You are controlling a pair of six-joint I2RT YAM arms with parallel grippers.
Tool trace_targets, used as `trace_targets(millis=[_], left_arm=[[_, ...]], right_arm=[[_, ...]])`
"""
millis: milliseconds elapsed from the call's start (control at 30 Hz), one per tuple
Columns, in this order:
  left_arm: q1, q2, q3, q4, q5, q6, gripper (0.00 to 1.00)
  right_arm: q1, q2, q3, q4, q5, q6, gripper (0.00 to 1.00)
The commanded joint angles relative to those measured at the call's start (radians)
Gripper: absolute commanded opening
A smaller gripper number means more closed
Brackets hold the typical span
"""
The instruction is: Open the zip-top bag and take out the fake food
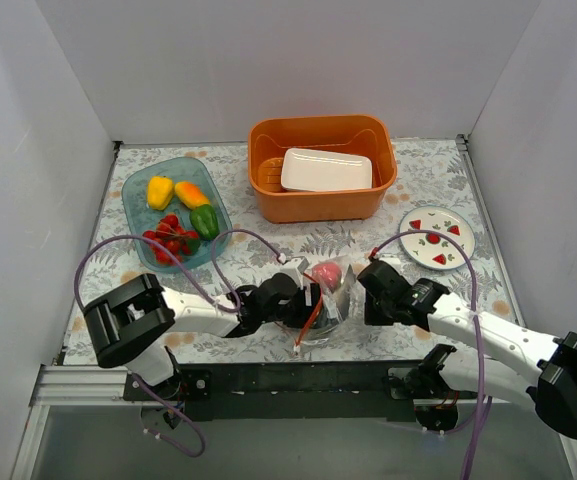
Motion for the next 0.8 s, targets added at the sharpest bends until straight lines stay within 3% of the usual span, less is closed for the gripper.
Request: trace_targets(millis=[0, 133, 233, 333, 400, 500, 667, 767], left_arm=[[-0.004, 0.065, 0.08, -0.081, 0.007, 0.075, 0.7], [-0.005, 0.099, 0.108, -0.093, 0.006, 0.085, 0.72], [-0.011, 0.122, 0.125, -0.098, 0.012, 0.078, 0.67], [-0.017, 0.142, 0.136, -0.119, 0.019, 0.046, 0.5], [-0.017, 0.134, 0.131, -0.128, 0.032, 0.011, 0.3], [-0.017, 0.075, 0.131, -0.224, 0.023, -0.014, 0.22], [0.001, -0.048, 0.14, -0.361, 0.023, -0.089, 0.2], [0.045, -0.089, 0.125, -0.423, 0.111, -0.131, 0.2]], right_arm=[[0.002, 0.021, -0.009, 0.059, 0.018, -0.023, 0.01], [0.002, 0.028, -0.009, 0.071, 0.017, -0.031, 0.01], [0.002, 0.033, -0.008, 0.071, 0.03, -0.032, 0.01], [0.0, 0.036, -0.001, 0.068, 0.066, -0.034, 0.01], [0.0, 0.032, 0.005, 0.06, 0.105, -0.029, 0.01], [0.0, 0.016, 0.005, 0.045, 0.162, -0.009, 0.01], [0.002, -0.033, -0.009, 0.033, 0.25, 0.035, 0.01], [0.0, -0.059, -0.012, 0.024, 0.283, 0.052, 0.01]])
